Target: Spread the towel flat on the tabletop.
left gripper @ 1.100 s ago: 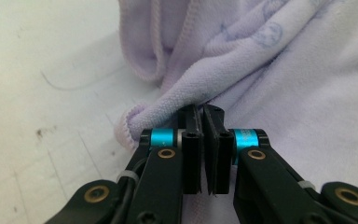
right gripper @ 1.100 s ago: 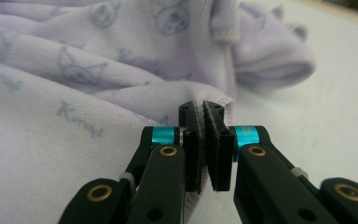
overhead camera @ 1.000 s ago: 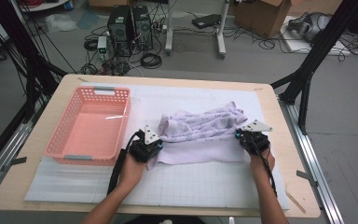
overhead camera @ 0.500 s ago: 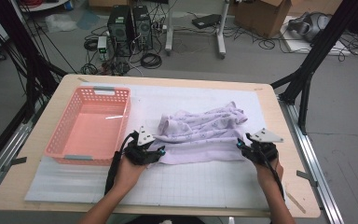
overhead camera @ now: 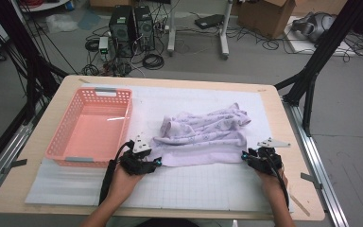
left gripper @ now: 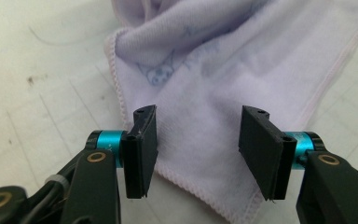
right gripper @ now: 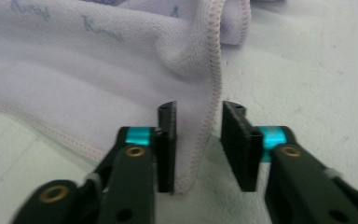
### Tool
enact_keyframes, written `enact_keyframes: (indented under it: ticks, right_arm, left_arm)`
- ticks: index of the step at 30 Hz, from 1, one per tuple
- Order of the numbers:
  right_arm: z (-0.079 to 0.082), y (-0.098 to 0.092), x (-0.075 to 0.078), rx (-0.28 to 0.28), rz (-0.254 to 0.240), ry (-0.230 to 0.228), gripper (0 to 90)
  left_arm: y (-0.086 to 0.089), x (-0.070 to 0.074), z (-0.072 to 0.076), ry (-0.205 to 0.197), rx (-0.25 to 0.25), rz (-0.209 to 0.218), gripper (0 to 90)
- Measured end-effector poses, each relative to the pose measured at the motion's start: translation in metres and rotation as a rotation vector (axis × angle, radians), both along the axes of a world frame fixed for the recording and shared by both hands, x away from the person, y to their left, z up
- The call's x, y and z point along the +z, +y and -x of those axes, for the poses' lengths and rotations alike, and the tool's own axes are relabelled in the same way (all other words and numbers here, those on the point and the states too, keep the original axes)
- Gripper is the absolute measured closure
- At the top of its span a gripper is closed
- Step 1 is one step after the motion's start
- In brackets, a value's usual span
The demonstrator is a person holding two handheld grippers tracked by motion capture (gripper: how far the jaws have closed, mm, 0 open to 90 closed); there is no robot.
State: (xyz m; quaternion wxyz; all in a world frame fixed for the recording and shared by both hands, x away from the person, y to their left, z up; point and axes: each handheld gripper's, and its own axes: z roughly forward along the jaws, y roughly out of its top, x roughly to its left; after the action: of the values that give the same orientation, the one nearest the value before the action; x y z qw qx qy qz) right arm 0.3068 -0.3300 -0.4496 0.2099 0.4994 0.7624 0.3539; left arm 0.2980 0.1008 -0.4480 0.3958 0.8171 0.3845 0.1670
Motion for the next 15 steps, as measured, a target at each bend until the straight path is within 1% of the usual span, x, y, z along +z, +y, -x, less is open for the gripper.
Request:
enact_keyframes:
  ticks: [1,2,5,8,10,11,12,13,14,15]
  right_arm:
    - [0.001,0.001,0.001,0.007,-0.004,0.006,81.3]
    - [0.002,0.002,0.001,0.012,-0.002,0.004,83.4]
    - [0.006,0.008,0.001,0.006,0.041,-0.015,84.8]
    - [0.008,0.008,0.001,0.006,0.049,-0.022,85.0]
    - [0.01,0.007,0.001,0.008,0.043,-0.024,85.2]
    - [0.011,0.007,0.001,0.009,0.039,-0.024,85.3]
    - [0.012,0.006,0.001,0.009,0.035,-0.024,85.3]
    - [0.013,0.005,0.001,0.013,0.033,-0.024,85.2]
    - [0.015,0.004,0.001,0.015,0.031,-0.021,85.2]
    - [0.017,0.003,0.001,0.019,0.035,-0.025,85.3]
  left_arm:
    - [0.0,-0.001,0.002,-0.009,-0.001,0.002,45.4]
    - [0.0,-0.001,0.003,-0.01,-0.003,0.0,45.0]
    - [-0.001,-0.002,0.006,-0.025,-0.006,-0.009,43.6]
    - [-0.002,-0.002,0.009,-0.027,-0.007,-0.009,46.5]
    - [-0.003,-0.001,0.01,-0.023,-0.006,-0.016,54.5]
    - [-0.003,0.0,0.01,-0.018,-0.004,-0.019,62.0]
    - [-0.002,0.001,0.009,-0.007,0.001,-0.012,67.6]
    - [-0.001,0.001,0.009,-0.006,0.006,-0.014,77.1]
    - [0.0,0.001,0.009,0.0,0.007,-0.006,82.6]
    - [0.001,0.001,0.008,0.01,0.014,0.008,83.9]
